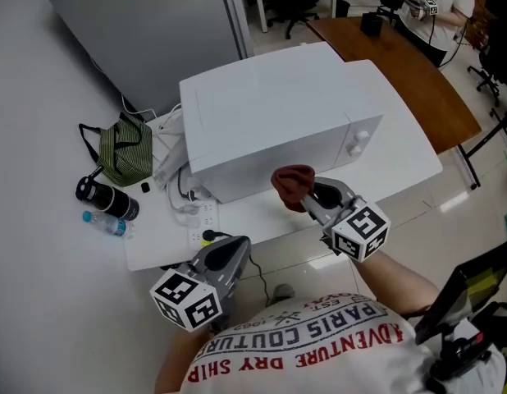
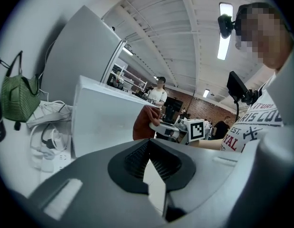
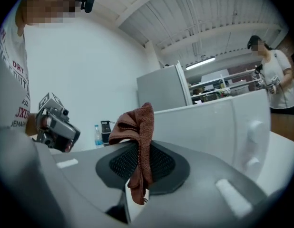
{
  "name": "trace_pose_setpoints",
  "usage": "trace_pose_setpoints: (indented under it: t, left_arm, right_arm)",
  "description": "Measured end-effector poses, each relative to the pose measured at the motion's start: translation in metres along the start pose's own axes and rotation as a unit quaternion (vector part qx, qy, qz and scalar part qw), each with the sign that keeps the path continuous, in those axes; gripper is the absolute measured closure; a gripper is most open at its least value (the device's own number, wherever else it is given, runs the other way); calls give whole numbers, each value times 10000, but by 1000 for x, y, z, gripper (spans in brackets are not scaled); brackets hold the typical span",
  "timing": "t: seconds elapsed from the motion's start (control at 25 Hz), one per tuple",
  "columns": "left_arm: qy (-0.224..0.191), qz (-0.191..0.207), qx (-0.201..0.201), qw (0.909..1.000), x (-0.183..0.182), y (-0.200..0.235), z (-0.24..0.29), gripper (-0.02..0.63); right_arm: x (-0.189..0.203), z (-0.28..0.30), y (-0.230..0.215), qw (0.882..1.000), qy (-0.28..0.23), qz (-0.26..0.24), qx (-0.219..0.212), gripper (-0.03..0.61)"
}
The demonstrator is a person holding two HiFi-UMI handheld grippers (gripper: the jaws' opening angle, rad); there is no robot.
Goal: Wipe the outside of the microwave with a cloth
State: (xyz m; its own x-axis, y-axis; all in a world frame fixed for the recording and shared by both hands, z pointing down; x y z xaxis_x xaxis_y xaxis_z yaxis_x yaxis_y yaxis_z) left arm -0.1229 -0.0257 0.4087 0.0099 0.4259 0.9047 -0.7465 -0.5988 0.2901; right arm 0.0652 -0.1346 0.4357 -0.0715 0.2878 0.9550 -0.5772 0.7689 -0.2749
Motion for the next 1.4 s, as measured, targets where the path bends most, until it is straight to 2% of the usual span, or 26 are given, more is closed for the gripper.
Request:
trace_pose_setpoints:
  t: [0.16, 0.28, 0.48, 0.68, 0.84, 1.04, 1.4]
  left_arm:
    - [-188, -180, -494, 9984, 15, 2, -37, 607]
    - [-246, -309, -843, 9957, 25, 4, -64, 607]
    - [-420, -450, -1256, 9902, 36, 5, -99, 607]
    - [-448, -517, -1429, 9874, 42, 5, -116, 607]
    - [-453, -470, -1310, 9892, 41, 3, -108, 607]
    - [-293, -342, -918, 9948, 32, -2, -75, 607]
    - [57, 23, 122, 9999, 10, -17, 2, 607]
  right_arm:
    - [-6, 55, 51, 9969, 16, -228, -755, 534]
    - [-3, 90, 77, 9946, 83, -272, -1000, 534]
    - [2, 133, 98, 9945, 130, -376, -968, 534]
    - [7, 149, 95, 9960, 193, -492, -721, 534]
    - [7, 141, 78, 9976, 188, -440, -507, 534]
    - [-1, 111, 40, 9989, 103, -457, -95, 532]
    - [-17, 23, -58, 9918, -87, -376, 1220, 532]
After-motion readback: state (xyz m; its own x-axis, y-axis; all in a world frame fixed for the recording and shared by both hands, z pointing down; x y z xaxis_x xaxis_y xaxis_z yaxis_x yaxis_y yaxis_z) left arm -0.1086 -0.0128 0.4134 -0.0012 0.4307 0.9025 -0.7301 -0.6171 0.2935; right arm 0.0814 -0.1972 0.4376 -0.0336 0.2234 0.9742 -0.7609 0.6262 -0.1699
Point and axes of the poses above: the fingertips, and each gripper's own axes: z forward along the fingers, y to its left, x out of its underside, the point moved 6 cm from there along -z, backward along the fingers, and after that the axes turned 8 degrees about z, right-handed, at the moved point
